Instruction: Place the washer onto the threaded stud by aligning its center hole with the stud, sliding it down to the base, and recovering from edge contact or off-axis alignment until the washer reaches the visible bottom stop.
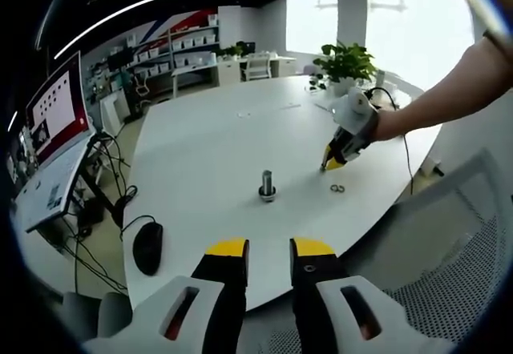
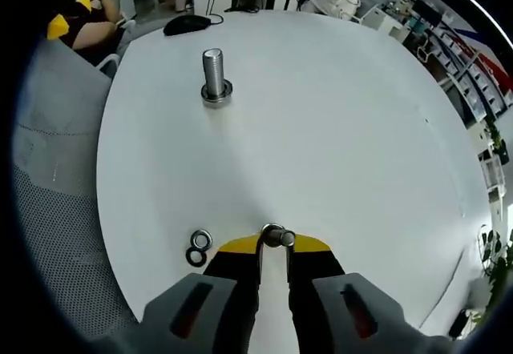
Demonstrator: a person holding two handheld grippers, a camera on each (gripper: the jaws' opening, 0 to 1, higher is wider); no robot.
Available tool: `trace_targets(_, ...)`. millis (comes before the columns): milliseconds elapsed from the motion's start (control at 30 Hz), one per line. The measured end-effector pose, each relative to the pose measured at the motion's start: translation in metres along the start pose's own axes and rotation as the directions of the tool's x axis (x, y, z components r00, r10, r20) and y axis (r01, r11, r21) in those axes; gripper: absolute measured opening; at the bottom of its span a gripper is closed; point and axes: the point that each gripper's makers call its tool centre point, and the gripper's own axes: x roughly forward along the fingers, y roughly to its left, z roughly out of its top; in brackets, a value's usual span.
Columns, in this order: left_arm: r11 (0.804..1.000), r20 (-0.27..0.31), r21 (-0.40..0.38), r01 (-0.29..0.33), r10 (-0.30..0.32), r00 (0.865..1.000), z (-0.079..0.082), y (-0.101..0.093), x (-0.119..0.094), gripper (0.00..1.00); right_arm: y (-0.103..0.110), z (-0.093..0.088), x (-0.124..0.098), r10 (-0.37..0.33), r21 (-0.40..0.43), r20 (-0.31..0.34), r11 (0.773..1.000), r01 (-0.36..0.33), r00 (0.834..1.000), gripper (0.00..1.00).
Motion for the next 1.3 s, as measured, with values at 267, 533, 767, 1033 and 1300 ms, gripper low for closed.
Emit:
trace_targets(267, 1.000, 0.000, -0.004, 0.001, -0.001, 1.000, 0.000, 0.000, 0.000, 0.18, 0.002, -0.003, 0.005, -0.005, -0.021, -0.024, 1.000, 0.004, 1.000, 0.14)
trace_targets(533, 1.000, -0.014, 0.002, 0.003, -0.003, 1.000, -0.003, 0.001, 0.000, 0.18, 0.008, -0.005, 0.005, -0.002, -0.016, -0.037, 1.000, 0.002, 0.999, 0.18)
trace_targets(767, 1.000, -0.021, 0.002, 0.005, -0.005, 1.000, -0.004, 0.000, 0.001, 0.18, 0.006, -0.010, -0.003, -0.006, 0.018, -0.024, 1.000, 0.007, 1.000, 0.19)
trace_targets(1033, 1.000, -0.034, 0.011, 0.008, -0.007, 0.999, -0.007, 0.000, 0.001, 0.17, -0.001, -0.026, -0.011, -0.013, 0.060, -0.029, 0.998, 0.014, 0.999, 0.19)
trace_targets(1300, 1.000, -0.026, 0.008, 0.000, 0.000, 1.000, -0.005, 0.001, 0.001, 0.17, 0.011, -0.039, -0.015, -0.019, 0.096, -0.018, 0.995, 0.021, 1.000, 0.19)
